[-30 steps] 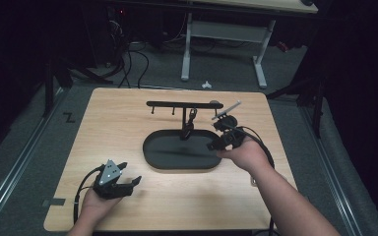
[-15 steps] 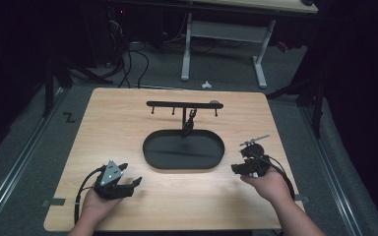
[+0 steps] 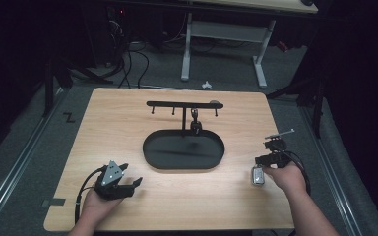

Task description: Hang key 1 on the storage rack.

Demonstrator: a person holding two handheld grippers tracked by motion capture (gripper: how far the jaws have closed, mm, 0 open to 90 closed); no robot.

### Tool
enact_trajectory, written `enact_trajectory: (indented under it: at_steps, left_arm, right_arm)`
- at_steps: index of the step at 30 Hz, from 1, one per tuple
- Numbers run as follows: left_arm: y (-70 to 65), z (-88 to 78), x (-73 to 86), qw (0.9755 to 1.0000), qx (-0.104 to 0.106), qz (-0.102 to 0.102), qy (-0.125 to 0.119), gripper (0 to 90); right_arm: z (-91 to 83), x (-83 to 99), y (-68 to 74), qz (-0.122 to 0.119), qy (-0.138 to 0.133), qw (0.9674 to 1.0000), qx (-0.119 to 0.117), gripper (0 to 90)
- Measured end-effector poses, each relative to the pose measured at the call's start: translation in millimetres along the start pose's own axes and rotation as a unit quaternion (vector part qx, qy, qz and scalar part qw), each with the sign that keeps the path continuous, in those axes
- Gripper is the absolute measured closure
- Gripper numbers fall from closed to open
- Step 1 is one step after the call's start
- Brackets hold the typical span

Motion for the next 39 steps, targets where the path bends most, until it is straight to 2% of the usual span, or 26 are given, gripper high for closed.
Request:
enact_trajectory:
  at_steps: [5, 9, 15, 24, 35, 39]
  left_arm:
    - [-0.1, -0.2, -0.1, 1.0000, 0.001, 0.001, 0.000, 27.2]
    - [-0.3, -0.1, -0.2, 1.0000, 0.001, 0.002, 0.000, 27.2]
    - [-1.0, 0.4, -0.3, 1.0000, 0.003, 0.003, 0.000, 27.2]
    - [-1.4, 0.9, -0.3, 1.0000, 0.005, 0.005, 0.002, 27.2]
    - [-1.9, 1.8, -0.2, 0.9999, 0.006, 0.009, 0.004, 27.1]
    - [-1.4, 1.5, 0.1, 0.9999, 0.006, 0.009, 0.005, 27.1]
  right_arm:
    - [-3.1, -7.6, -4.5, -0.001, 0.004, 1.0000, 0.008, 55.2]
    - [-3.2, -10.6, -6.2, 0.011, 0.007, 0.9999, -0.004, 57.1]
    - [-1.8, -11.4, -8.2, 0.012, 0.011, 0.9999, -0.002, 59.5]
    - [9.4, -11.6, -8.5, 0.015, 0.027, 0.9995, -0.003, 67.3]
    - [24.1, -15.4, -13.4, 0.041, 0.042, 0.9982, -0.007, 65.9]
    - [27.3, -15.5, -12.6, 0.042, 0.051, 0.9978, 0.002, 65.3]
Point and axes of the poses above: each handheld gripper's, and its own axes: z roughly forward along the jaws, x roughly out of its underside, y roughly to its left, the point moved 3 cm from there along z, roughly forward along the jaws, and after that the axes turned 9 degrees about z, right-handed, at the moved point
